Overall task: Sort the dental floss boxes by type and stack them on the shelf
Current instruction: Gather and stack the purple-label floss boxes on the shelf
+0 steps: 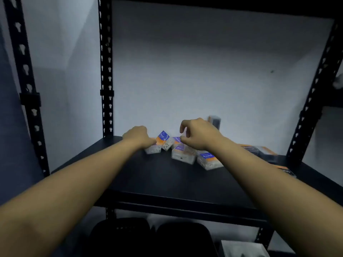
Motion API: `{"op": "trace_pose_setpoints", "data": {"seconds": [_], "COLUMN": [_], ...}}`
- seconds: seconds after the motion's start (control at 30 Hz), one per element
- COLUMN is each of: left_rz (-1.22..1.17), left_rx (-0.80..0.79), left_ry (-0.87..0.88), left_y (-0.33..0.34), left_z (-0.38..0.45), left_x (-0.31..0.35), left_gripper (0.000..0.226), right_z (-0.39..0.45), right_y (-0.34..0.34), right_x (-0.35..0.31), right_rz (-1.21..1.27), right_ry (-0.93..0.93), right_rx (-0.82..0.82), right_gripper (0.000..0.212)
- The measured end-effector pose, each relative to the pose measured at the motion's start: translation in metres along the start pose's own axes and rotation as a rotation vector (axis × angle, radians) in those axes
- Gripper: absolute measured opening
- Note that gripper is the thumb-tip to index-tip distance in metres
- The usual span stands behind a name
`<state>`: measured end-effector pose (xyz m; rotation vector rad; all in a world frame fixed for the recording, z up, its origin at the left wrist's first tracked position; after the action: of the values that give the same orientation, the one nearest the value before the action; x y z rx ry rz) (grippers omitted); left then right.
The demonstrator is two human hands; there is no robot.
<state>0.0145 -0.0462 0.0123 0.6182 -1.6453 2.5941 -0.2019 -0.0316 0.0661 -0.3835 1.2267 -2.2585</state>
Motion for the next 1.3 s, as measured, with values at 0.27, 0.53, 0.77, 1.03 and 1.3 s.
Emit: {"op": "trace_pose_setpoints", "data": {"seconds": [0.27,0.53,0.77,1.03,1.3], "left_rz": [-0.068,-0.325,-0.439,-0.381,-0.467], "left_rx": [-0.115,-0.176,-0.209,-0.167,-0.142], "left_ry": [-0.198,-0.312,-0.297,-0.048,0.127], "left_y": [0.023,0.034,0.023,0.006,0.007], "left_z": [0.002,0.000,-0.007,-0.013,-0.019], "left_x": [-0.007,-0.004,-0.015,-0.025,-0.028], "left_gripper": [0.097,0.092,0.054,0.061,0.058], "right_z": [0.012,0.007,0.004,-0.007,-0.041], "right_y": [0.012,0.016,0.012,0.005,0.032], "right_x": [0.023,0.034,0.035,0.009,-0.017], "right_rz": [-0.160,-0.059,-0.029,0.013,0.009], "right_ry": [0.138,0.206,0.167,0.061,-0.028], "right_rx": [-0.114,-0.252,-0.289,-0.130,-0.202], "right_gripper": [0.053,0.083,0.081,0.075,0.085]}}
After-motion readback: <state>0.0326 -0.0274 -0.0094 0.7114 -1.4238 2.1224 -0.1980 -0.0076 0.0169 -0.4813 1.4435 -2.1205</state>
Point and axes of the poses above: each hand's wrist, its own z-axis towards the middle knuckle, its own y-axis out of the palm, x = y × z, the point moved 5 cm from there along z, towards the middle knuckle, and after that the axes turned 8 degrees about x, right-handed, at the moved point
